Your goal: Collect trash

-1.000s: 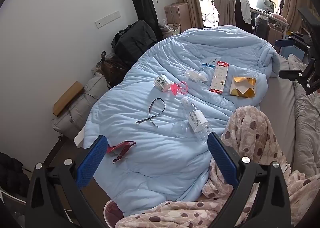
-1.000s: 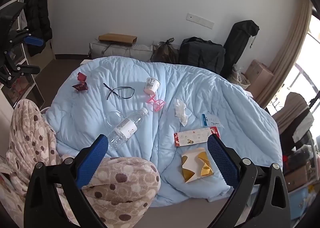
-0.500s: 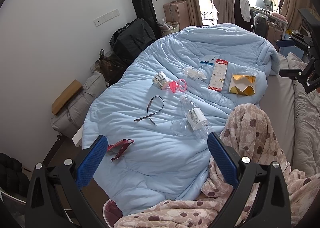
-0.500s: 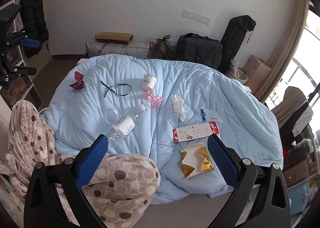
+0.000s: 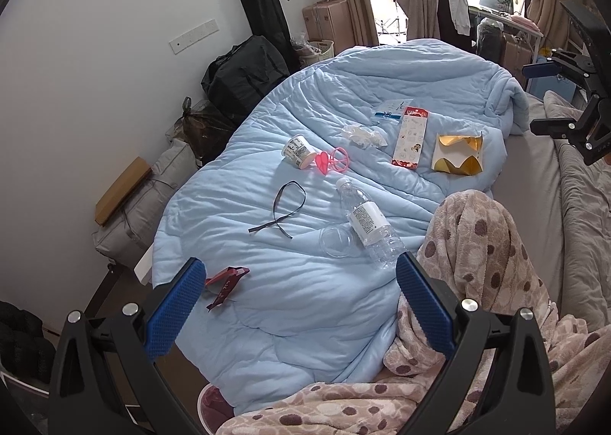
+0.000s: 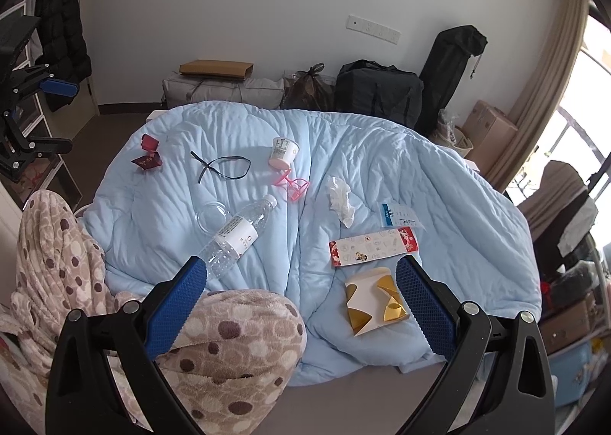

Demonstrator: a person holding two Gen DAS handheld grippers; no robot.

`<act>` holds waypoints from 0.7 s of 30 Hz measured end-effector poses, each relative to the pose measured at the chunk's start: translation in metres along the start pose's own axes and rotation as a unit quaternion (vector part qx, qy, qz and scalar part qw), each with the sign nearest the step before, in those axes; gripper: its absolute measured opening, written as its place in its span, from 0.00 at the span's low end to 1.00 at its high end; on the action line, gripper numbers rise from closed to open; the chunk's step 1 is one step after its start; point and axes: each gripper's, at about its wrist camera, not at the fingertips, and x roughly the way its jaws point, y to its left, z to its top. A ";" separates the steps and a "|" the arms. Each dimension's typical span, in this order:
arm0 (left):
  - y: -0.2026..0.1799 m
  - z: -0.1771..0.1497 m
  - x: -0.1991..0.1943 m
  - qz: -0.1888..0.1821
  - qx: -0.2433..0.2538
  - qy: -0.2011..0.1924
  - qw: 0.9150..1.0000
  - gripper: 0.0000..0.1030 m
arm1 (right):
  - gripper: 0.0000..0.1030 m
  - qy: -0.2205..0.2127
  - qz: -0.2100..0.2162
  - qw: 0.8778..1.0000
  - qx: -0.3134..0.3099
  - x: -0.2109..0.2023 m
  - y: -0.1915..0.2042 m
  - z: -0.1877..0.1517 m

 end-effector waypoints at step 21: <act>0.009 -0.002 0.005 -0.038 -0.046 0.010 0.998 0.95 | 0.94 0.008 -0.006 1.000 0.005 0.003 0.001 -0.001</act>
